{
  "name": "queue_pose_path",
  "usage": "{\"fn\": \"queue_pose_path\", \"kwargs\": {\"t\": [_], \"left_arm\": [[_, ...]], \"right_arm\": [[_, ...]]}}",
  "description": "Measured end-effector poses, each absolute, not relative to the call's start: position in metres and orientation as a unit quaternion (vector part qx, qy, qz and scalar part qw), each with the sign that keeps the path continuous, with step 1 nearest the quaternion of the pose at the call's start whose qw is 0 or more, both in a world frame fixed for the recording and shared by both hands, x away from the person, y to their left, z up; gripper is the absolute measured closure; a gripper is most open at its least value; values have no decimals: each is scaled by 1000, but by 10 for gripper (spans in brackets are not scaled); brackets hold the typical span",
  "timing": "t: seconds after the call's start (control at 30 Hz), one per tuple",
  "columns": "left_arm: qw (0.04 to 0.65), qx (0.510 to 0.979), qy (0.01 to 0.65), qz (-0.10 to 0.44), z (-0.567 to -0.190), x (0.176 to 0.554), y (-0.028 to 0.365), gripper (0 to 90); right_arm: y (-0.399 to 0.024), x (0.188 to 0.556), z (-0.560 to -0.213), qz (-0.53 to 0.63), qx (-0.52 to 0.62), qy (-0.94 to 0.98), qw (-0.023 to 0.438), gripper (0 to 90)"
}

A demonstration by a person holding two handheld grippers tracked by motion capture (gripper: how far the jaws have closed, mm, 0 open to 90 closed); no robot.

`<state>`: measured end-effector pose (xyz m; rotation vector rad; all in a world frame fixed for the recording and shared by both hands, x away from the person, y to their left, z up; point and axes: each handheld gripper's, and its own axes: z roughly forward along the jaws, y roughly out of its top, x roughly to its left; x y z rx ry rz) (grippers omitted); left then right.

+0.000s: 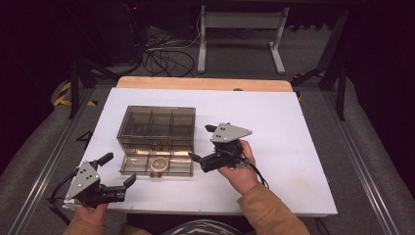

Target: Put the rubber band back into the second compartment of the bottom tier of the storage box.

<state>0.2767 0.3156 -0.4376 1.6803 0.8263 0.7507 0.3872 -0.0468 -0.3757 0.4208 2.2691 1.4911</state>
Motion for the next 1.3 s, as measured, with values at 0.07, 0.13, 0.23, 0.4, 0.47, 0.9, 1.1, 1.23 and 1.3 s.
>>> {"fn": "queue_pose_path", "kwargs": {"t": [0.07,0.13,0.23,0.4,0.47,0.9,1.1,1.23,1.3], "left_arm": [[534,705,347,312,-438,277,316,22],[538,703,350,308,-438,278,317,22],[538,701,351,309,-438,279,317,22],[533,704,351,312,-438,279,316,22],[532,705,349,313,-438,279,316,22],[532,706,349,312,-439,281,315,22],[532,707,348,310,-438,281,314,22],[531,708,346,311,-439,282,314,22],[532,708,346,311,-439,282,314,22]], "right_arm": [[-55,386,-375,533,155,807,202,32],[-64,384,-374,534,163,804,206,25],[-77,383,-374,537,172,798,210,16],[-99,380,-377,533,186,795,222,3],[-107,379,-378,534,194,792,225,2],[-151,381,-396,533,229,783,226,0],[-170,381,-407,528,243,782,224,0],[-181,381,-414,526,254,781,222,0],[-185,381,-418,523,260,781,222,0]]}}
